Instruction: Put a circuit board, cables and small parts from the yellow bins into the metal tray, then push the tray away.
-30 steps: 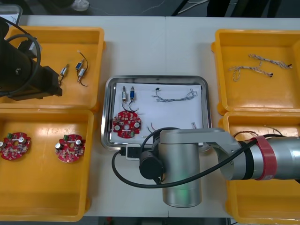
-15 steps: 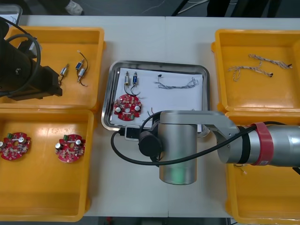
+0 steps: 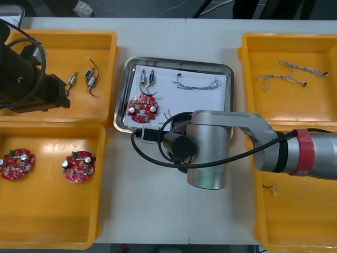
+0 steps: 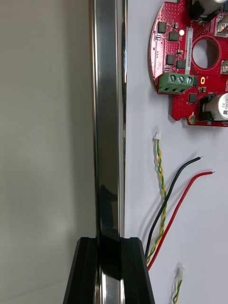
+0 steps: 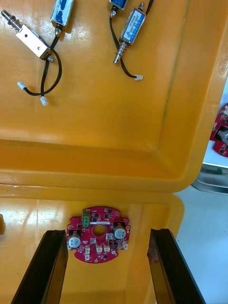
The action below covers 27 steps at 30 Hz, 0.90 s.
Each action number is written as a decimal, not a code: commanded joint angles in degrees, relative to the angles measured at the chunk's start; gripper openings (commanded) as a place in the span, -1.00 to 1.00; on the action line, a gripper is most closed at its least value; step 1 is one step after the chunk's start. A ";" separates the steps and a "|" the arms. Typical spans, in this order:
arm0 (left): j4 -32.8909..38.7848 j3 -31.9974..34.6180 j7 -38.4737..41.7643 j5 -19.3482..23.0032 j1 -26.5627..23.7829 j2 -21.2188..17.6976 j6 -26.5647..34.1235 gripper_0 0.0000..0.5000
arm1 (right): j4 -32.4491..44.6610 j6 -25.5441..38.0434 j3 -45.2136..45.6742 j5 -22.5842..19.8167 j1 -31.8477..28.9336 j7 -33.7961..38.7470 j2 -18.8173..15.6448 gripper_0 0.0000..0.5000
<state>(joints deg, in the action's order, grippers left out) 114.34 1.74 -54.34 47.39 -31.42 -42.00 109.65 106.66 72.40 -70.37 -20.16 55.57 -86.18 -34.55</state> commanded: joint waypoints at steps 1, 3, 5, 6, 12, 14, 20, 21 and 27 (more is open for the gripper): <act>1.68 -0.68 3.01 0.42 0.22 -2.30 0.35 1.00 | -0.75 -1.91 1.81 0.83 2.96 -3.03 -1.84 -1.00; 1.68 -0.68 3.01 0.42 0.22 -2.30 0.35 1.00 | -1.28 -2.61 1.81 1.00 3.23 -3.11 -2.01 -1.00; 1.68 -0.68 3.01 0.42 0.22 -2.30 0.35 1.00 | -1.72 -3.40 1.81 0.91 3.58 -3.20 -2.45 -1.00; 1.68 -0.68 3.01 0.42 0.22 -2.30 0.35 1.00 | -1.81 -3.93 1.81 1.00 3.58 -3.38 -2.72 -1.00; 1.68 -0.68 3.01 0.42 0.22 -2.30 0.35 1.00 | -1.89 -7.36 1.81 0.91 3.93 -3.99 -4.91 -1.00; 1.68 -0.68 3.01 0.42 0.22 -2.30 0.35 1.00 | -1.89 -8.59 1.81 0.91 4.11 -4.26 -5.71 -1.00; 1.68 -0.68 3.01 0.42 0.22 -2.30 0.35 1.00 | -2.60 -11.31 1.81 0.91 4.46 -4.87 -6.94 -1.00; 1.68 -0.68 3.01 0.42 0.22 -2.30 0.35 1.00 | -2.86 -11.58 1.73 0.91 4.46 -4.96 -7.02 -1.00; 1.68 -0.68 3.01 0.42 0.22 -2.30 0.35 1.00 | -5.58 -16.50 1.81 0.91 4.98 -6.10 -7.38 -1.00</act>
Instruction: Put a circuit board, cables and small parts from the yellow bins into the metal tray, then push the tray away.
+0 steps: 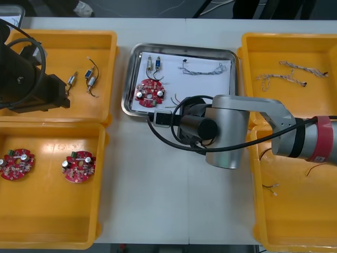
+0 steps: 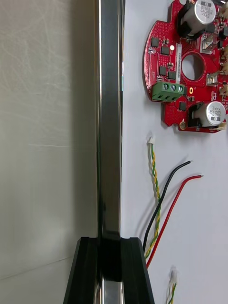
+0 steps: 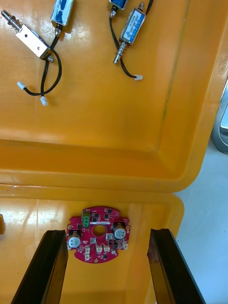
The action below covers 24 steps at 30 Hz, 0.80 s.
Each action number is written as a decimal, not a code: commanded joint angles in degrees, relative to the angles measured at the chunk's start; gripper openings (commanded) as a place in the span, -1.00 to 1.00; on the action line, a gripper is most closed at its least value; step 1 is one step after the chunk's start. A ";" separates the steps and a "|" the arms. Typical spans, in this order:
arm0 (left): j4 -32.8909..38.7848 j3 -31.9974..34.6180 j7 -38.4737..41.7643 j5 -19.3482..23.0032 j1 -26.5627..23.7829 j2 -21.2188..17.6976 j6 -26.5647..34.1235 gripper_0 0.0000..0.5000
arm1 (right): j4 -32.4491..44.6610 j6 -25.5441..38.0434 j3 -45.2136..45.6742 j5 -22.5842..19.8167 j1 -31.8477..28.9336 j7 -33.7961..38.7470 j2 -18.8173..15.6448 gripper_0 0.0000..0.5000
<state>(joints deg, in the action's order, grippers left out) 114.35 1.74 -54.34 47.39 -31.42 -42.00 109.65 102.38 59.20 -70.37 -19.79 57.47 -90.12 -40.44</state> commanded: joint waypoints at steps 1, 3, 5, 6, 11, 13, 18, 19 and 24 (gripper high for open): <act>1.66 -0.68 3.01 0.42 0.22 -2.30 0.35 1.00 | -1.66 -3.83 1.81 0.54 3.17 -2.34 -1.49 -1.00; 1.66 -0.68 3.01 0.42 0.22 -2.30 0.35 1.00 | -2.89 -5.59 1.81 0.54 3.52 -2.86 -1.49 -1.00; 1.66 -0.68 3.01 0.42 0.22 -2.30 0.35 1.00 | -3.86 -7.00 1.81 0.63 3.70 -3.30 -1.49 -1.00; 1.66 -0.68 3.01 0.42 0.22 -2.30 0.35 1.00 | -4.03 -7.35 1.81 0.63 3.79 -3.48 -1.49 -1.00; 1.66 -0.68 3.01 0.42 0.22 -2.30 0.35 1.00 | -5.70 -9.28 1.81 0.63 4.14 -3.92 -1.31 -1.00; 1.66 -0.68 3.01 0.42 0.22 -2.30 0.35 1.00 | -6.23 -9.90 1.81 0.63 4.31 -4.09 -1.40 -1.00; 1.66 -0.68 3.01 0.42 0.22 -2.30 0.35 1.00 | -7.46 -11.83 1.81 1.16 4.40 -4.80 -1.40 -1.00; 1.66 -0.68 3.01 0.42 0.22 -2.30 0.35 1.00 | -7.64 -12.18 1.81 1.16 4.49 -4.97 -1.40 -1.00; 1.66 -0.68 3.01 0.42 0.22 -2.30 0.35 1.00 | -8.78 -14.29 1.81 2.39 4.66 -5.59 -1.40 -1.00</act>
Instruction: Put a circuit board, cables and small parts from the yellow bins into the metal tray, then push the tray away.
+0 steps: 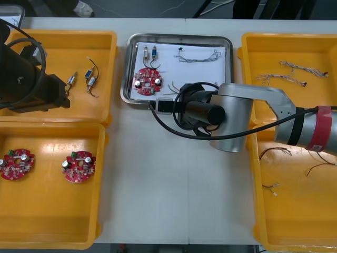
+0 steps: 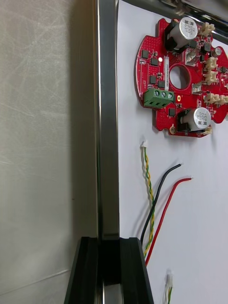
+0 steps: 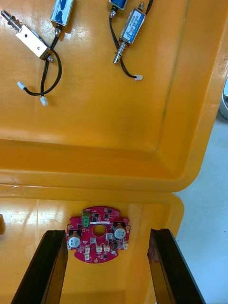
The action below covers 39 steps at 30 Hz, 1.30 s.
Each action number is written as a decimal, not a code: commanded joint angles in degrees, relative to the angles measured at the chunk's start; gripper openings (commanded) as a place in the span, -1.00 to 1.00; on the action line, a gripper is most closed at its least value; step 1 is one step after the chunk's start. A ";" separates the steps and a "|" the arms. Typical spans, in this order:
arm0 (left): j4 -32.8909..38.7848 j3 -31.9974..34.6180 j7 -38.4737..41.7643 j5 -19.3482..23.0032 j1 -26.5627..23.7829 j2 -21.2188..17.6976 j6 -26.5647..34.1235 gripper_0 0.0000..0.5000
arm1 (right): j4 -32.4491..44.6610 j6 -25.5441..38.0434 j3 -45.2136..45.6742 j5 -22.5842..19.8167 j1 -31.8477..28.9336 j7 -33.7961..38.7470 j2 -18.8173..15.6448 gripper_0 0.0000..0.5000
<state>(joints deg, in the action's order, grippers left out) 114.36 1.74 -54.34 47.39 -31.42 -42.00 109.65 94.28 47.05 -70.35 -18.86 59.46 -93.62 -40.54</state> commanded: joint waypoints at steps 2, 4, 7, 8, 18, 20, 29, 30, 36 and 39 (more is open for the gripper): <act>1.66 -0.68 3.01 0.42 0.22 -2.30 0.35 1.00 | -1.12 -3.01 1.80 1.98 2.68 -2.27 -1.30 -1.00; 1.66 -0.68 3.01 0.42 0.22 -2.30 0.35 1.00 | -1.74 -3.98 1.80 2.42 2.68 -2.36 -1.30 -1.00; 1.66 -0.68 3.01 0.42 0.22 -2.30 0.35 1.00 | -2.61 -5.39 1.71 3.12 2.68 -2.44 -1.30 -1.00; 1.66 -0.68 3.01 0.42 0.22 -2.30 0.35 1.00 | -2.79 -5.65 1.71 3.30 2.68 -2.44 -1.39 -1.00; 1.66 -0.68 3.01 0.42 0.22 -2.30 0.35 1.00 | -5.60 -9.60 1.80 4.44 3.30 -2.71 -1.30 -1.00; 1.66 -0.68 3.01 0.42 0.22 -2.30 0.35 1.00 | -6.04 -9.96 1.80 4.44 3.47 -2.80 -1.30 -1.00; 1.66 -0.68 3.01 0.42 0.22 -2.30 0.35 1.00 | -7.45 -10.66 1.80 4.44 4.44 -2.80 -1.12 -1.00; 1.66 -0.68 3.01 0.42 0.22 -2.30 0.35 1.00 | -7.54 -10.83 1.80 4.44 4.44 -2.80 -1.12 -1.00; 1.66 -0.68 3.01 0.42 0.22 -2.30 0.35 1.00 | -9.29 -11.80 1.71 4.44 5.05 -2.80 -0.42 -1.00; 1.66 -0.68 3.01 0.42 0.22 -2.30 0.35 1.00 | -10.88 -12.42 1.71 4.44 5.76 -2.80 0.55 -1.00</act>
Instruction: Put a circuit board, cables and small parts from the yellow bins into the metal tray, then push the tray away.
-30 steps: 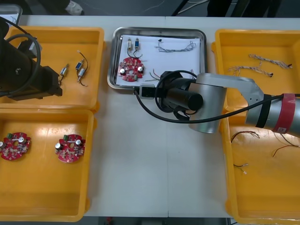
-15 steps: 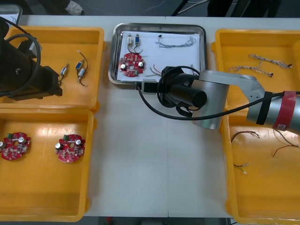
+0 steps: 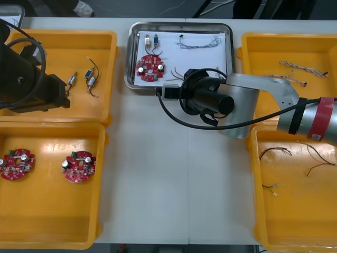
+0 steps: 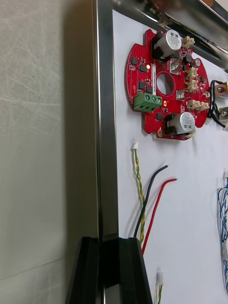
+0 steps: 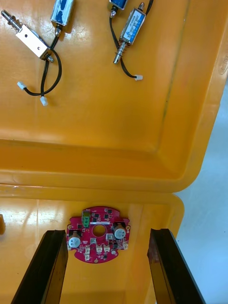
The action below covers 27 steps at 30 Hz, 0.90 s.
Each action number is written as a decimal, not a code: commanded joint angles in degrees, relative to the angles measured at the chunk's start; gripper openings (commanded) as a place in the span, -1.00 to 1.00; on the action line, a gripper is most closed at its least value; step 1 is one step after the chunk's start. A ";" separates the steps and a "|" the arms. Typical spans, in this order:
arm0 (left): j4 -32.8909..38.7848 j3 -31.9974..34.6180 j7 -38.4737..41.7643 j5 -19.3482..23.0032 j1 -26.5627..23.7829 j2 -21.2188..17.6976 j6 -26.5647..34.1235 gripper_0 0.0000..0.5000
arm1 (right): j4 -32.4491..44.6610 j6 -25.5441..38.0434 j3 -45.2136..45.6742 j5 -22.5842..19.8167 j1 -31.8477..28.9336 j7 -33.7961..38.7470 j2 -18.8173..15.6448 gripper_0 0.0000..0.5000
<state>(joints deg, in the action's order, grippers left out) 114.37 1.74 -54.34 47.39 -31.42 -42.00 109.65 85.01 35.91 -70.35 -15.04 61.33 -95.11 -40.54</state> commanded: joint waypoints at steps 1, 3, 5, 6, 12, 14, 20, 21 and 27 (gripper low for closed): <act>1.65 -0.68 3.01 0.42 0.22 -2.30 0.35 1.00 | -2.22 -1.55 1.71 0.63 4.15 -1.31 0.91 -1.00; 1.65 -0.68 3.01 0.42 0.22 -2.30 0.35 1.00 | -3.36 -2.16 1.71 0.63 4.42 -1.31 1.43 -1.00; 1.65 -0.68 3.01 0.42 0.22 -2.30 0.35 1.00 | -4.33 -2.87 1.80 0.63 4.68 -1.31 1.96 -1.00; 1.65 -0.68 3.01 0.42 0.22 -2.30 0.35 1.00 | -5.03 -3.22 1.80 0.63 4.85 -1.31 2.22 -1.00; 1.65 -0.68 3.01 0.42 0.22 -2.30 0.35 1.00 | -5.82 -3.22 1.80 0.63 5.03 -1.22 2.75 -1.00; 1.65 -0.68 3.01 0.42 0.22 -2.30 0.35 1.00 | -5.82 -3.66 1.80 0.63 5.03 -1.22 2.66 -1.00; 1.65 -0.68 3.01 0.42 0.22 -2.30 0.35 1.00 | -5.65 -4.18 1.80 0.54 5.03 -1.31 2.75 -1.00; 1.65 -0.68 3.01 0.42 0.22 -2.30 0.35 1.00 | -5.65 -4.18 1.80 0.54 5.03 -1.31 2.75 -1.00; 1.65 -0.68 3.01 0.42 0.22 -2.30 0.35 1.00 | -4.95 -4.18 1.80 0.54 5.03 -1.84 2.75 -0.67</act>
<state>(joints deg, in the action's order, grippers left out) 114.38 1.74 -54.34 47.39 -31.42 -42.00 109.65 78.79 32.42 -70.35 -15.04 63.27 -95.11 -38.56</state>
